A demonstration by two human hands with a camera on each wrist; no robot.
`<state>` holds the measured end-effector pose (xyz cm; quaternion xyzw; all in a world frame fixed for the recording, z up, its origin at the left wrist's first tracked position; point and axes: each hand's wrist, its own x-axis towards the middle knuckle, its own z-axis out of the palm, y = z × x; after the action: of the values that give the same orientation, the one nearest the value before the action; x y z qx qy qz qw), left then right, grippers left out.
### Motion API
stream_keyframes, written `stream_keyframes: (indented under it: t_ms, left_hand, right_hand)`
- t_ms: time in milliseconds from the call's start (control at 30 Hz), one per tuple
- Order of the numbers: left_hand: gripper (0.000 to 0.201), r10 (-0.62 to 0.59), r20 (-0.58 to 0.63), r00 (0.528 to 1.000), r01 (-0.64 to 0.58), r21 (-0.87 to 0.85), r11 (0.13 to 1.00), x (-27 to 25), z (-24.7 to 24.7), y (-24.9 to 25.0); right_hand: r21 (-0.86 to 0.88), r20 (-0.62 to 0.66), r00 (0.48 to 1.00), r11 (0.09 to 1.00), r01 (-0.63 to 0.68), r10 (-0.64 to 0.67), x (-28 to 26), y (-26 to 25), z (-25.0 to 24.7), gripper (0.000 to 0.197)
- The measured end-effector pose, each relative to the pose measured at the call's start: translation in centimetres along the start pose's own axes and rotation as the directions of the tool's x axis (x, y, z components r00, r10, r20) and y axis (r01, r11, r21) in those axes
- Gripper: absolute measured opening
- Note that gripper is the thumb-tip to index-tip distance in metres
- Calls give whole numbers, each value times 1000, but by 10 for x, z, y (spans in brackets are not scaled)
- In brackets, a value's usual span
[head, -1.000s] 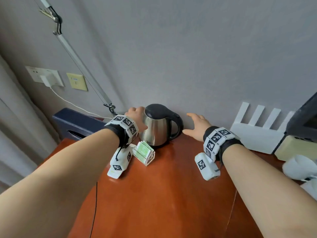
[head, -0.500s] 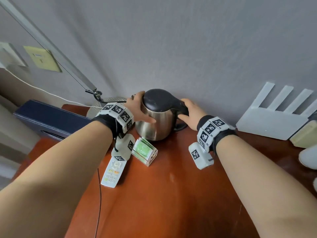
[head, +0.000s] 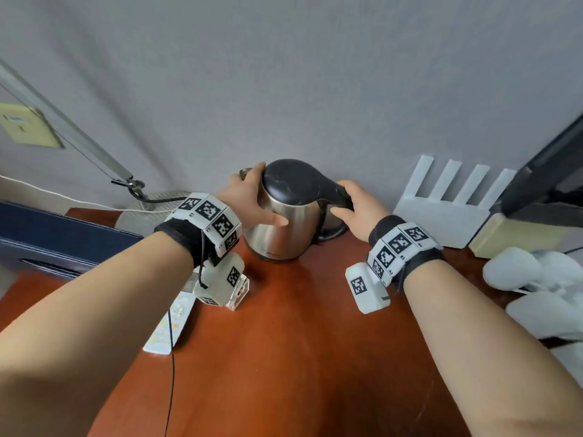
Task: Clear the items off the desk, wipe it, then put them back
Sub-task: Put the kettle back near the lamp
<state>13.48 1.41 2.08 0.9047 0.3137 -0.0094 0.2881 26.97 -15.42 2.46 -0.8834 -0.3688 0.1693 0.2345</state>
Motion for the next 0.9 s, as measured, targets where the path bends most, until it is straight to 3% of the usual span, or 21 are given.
stream_keyframes:
  t_ms: [400, 633, 900]
  left_hand:
    - [102, 250, 101, 963, -249, -30, 968, -66, 66, 157]
    - [98, 134, 150, 980, -127, -54, 990, -56, 143, 231]
    - [106, -7, 140, 990, 19, -79, 997, -16, 202, 280]
  right_hand:
    - [-63, -113, 983, 987, -150, 142, -128, 106, -100, 42]
    - [-54, -76, 981, 981, -185, 181, -139, 200, -131, 40]
    - [-69, -38, 984, 982, -177, 175, -94, 276, -154, 37]
